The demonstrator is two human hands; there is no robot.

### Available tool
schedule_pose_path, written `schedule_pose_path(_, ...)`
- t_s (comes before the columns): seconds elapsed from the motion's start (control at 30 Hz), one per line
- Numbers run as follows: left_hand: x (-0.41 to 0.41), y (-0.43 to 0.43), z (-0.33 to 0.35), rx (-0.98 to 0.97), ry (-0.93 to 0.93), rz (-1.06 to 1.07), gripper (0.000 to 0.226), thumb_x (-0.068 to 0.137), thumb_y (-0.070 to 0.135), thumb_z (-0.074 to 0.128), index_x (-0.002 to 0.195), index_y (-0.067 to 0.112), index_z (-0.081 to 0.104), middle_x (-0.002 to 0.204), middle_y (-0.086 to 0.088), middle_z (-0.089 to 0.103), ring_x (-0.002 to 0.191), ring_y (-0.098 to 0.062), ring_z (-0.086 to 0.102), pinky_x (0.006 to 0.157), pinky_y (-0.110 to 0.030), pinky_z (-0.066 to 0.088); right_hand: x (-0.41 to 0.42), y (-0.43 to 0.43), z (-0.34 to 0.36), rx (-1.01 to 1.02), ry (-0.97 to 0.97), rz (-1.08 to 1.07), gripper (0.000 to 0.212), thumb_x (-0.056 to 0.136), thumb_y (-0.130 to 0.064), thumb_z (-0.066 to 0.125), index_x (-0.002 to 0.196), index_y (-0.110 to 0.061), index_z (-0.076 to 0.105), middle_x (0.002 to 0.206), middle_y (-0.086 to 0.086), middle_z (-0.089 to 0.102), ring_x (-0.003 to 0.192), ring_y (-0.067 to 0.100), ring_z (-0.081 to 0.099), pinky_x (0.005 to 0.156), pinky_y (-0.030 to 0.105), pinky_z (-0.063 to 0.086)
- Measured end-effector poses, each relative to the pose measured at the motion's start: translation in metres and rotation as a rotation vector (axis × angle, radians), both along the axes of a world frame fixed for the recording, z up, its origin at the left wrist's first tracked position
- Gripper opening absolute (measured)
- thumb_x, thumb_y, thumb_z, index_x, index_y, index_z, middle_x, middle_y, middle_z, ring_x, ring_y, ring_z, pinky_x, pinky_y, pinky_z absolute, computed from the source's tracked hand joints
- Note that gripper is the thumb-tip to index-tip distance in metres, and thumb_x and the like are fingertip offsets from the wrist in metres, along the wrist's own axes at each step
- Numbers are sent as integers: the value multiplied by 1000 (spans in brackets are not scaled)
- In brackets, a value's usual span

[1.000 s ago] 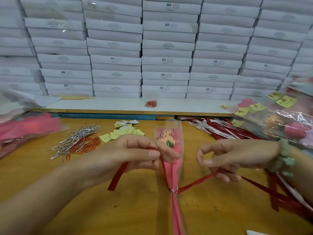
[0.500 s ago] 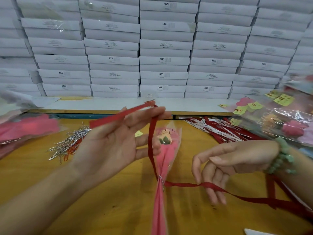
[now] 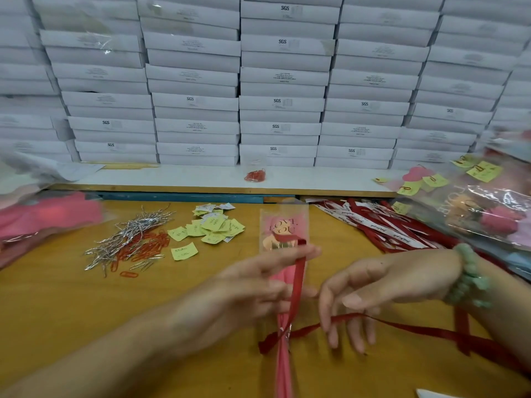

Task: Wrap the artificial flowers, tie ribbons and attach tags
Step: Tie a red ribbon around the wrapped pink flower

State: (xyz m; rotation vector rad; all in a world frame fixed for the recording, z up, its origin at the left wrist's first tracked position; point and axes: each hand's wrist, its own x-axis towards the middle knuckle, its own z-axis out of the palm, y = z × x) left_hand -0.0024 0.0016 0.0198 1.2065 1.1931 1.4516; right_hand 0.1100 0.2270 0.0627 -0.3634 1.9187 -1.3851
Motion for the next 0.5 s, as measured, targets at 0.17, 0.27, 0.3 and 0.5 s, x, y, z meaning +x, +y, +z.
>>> schedule_pose_path(0.17,1,0,-5,-113,2,38,56,87,19,63,141,26,48,147,14,47,128,-20,54,112,-33,37,3,7,4,-44,-45,39,44,94,-44,52,119,-8,50,109,13,64,78,13,67,74,26,54)
schedule_pose_path(0.27,1,-1,-5,-150,40,43,48,90,19,61,136,34,54,142,11,53,127,-18,55,109,-30,41,5,15,12,-155,-11,29,41,97,-42,48,116,-6,50,102,9,68,71,10,68,69,22,54)
schedule_pose_path(0.3,1,-2,-4,-155,71,35,46,92,20,59,135,37,54,143,13,52,128,-17,54,110,-31,40,6,18,15,-206,10,17,40,98,-42,47,115,-6,52,100,9,68,69,10,68,67,21,54)
schedule_pose_path(0.5,3,-3,0,-160,141,25,46,95,24,55,138,39,50,146,26,43,129,-13,52,111,-27,37,9,35,27,-653,43,-90,43,100,-37,44,113,3,54,94,18,68,71,16,70,71,28,57)
